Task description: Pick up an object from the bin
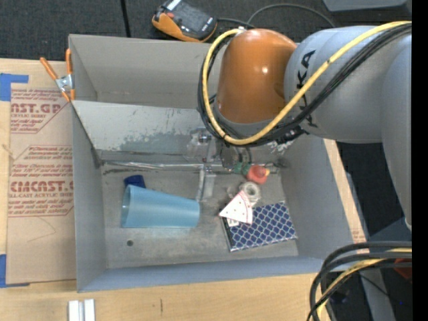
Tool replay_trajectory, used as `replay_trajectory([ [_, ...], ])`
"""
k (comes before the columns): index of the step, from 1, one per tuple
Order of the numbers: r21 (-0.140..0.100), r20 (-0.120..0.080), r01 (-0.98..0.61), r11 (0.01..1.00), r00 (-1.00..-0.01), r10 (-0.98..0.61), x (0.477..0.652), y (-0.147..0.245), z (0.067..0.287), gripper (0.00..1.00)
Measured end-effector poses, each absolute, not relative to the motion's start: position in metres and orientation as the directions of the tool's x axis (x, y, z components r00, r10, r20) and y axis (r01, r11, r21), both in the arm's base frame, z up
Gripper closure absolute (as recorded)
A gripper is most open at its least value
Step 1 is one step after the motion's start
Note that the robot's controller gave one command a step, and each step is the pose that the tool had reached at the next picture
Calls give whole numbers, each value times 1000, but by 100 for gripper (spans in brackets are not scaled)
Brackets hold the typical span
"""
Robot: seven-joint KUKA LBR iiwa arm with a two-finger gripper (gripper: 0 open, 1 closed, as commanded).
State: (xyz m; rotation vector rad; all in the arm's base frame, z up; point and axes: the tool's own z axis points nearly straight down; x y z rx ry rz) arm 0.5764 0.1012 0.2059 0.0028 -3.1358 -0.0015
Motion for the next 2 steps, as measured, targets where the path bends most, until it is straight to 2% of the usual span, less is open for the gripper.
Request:
replay_trajectory([
  [1, 2, -2, -1, 1000, -1000, -1, 578, 101, 211, 0],
  [2, 3, -6, 88, 996, -996, 88, 574, 84, 186, 0],
])
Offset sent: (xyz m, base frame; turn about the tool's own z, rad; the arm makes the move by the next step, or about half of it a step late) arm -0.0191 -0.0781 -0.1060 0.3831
